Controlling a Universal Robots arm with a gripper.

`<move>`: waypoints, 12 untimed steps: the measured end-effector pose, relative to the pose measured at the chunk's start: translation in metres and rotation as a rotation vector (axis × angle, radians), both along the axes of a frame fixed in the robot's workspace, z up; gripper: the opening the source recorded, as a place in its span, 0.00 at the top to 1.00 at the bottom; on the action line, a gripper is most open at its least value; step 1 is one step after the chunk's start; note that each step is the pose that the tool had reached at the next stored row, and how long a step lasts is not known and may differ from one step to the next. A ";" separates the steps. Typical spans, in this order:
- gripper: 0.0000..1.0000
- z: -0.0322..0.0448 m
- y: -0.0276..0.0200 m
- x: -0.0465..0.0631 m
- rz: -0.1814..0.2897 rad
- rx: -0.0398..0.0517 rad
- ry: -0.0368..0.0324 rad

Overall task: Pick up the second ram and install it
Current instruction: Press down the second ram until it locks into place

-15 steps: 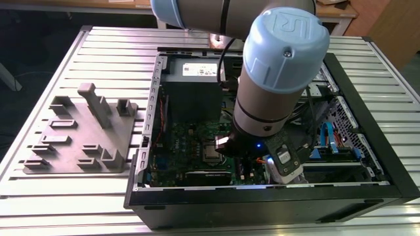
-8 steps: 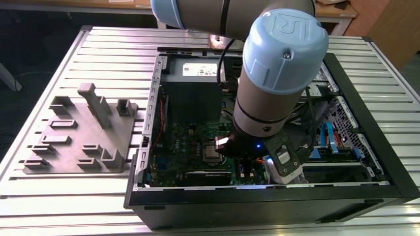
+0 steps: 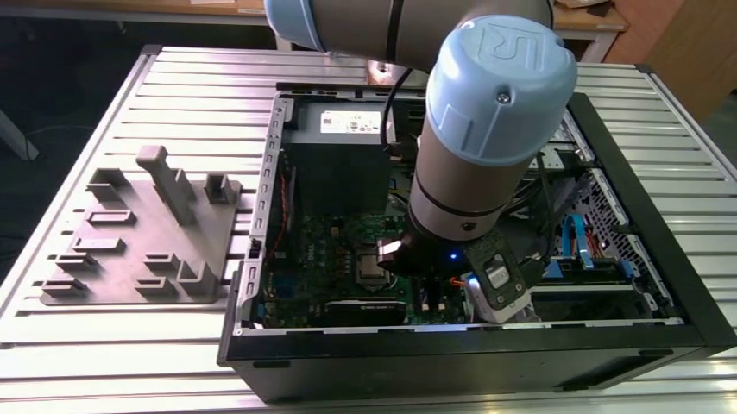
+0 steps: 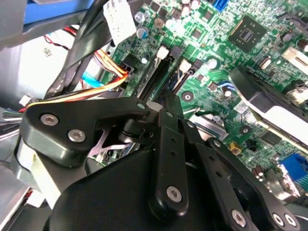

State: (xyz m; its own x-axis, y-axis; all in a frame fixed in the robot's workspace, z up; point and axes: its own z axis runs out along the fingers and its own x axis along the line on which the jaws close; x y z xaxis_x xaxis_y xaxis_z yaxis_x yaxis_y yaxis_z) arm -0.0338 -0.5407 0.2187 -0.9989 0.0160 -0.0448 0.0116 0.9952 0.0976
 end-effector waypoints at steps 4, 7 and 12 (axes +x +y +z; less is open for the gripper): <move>0.93 0.0142 -0.0002 0.000 0.000 -0.0016 0.0005; 0.93 0.0253 -0.0002 0.000 0.000 -0.0018 0.0005; 0.93 0.0283 -0.0002 0.000 0.000 -0.0016 0.0004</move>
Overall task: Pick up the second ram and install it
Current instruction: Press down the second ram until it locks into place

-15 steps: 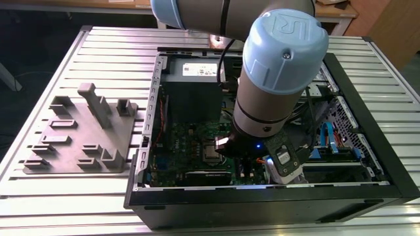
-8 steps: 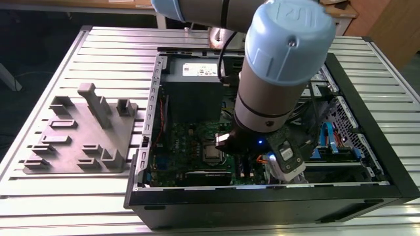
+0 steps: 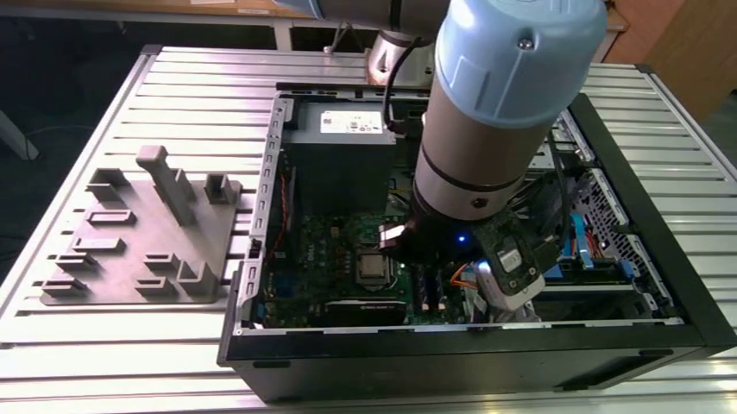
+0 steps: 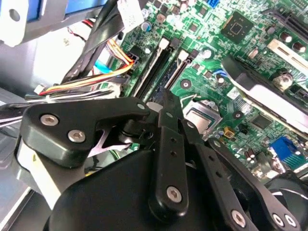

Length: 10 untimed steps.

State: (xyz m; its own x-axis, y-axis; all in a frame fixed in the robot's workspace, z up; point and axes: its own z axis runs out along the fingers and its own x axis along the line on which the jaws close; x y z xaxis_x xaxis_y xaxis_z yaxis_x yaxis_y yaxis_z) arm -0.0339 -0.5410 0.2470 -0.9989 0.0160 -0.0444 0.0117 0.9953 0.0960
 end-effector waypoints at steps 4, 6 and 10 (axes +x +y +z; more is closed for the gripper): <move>0.93 0.0001 0.0045 0.000 0.000 -0.0002 0.0001; 0.93 -0.0001 0.0095 0.000 0.000 -0.0002 0.0001; 0.93 -0.0003 0.0205 0.000 -0.001 -0.0002 0.0001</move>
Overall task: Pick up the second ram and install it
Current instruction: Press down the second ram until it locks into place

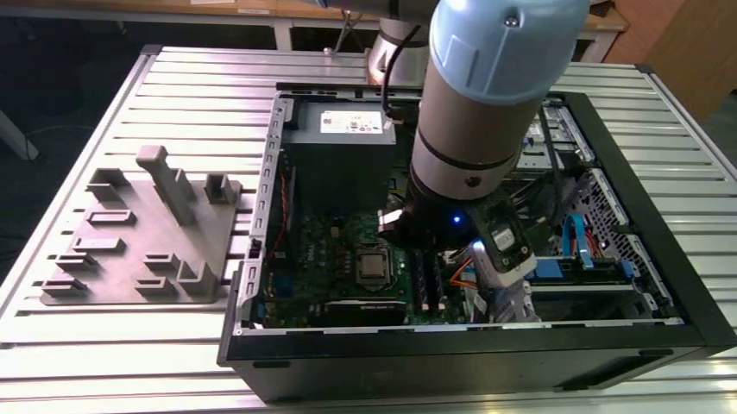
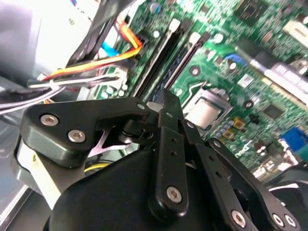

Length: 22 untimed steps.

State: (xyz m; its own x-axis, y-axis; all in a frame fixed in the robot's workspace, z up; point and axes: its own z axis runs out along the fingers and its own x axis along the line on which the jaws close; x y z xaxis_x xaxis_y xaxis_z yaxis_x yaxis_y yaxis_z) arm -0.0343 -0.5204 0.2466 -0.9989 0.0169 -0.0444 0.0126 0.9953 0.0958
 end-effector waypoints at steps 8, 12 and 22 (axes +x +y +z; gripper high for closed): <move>0.93 -0.0002 0.0190 -0.001 -0.001 0.0002 0.0000; 0.93 0.0008 0.0207 -0.001 0.000 -0.0003 0.0001; 0.93 0.0032 0.0208 -0.001 -0.001 0.0001 0.0000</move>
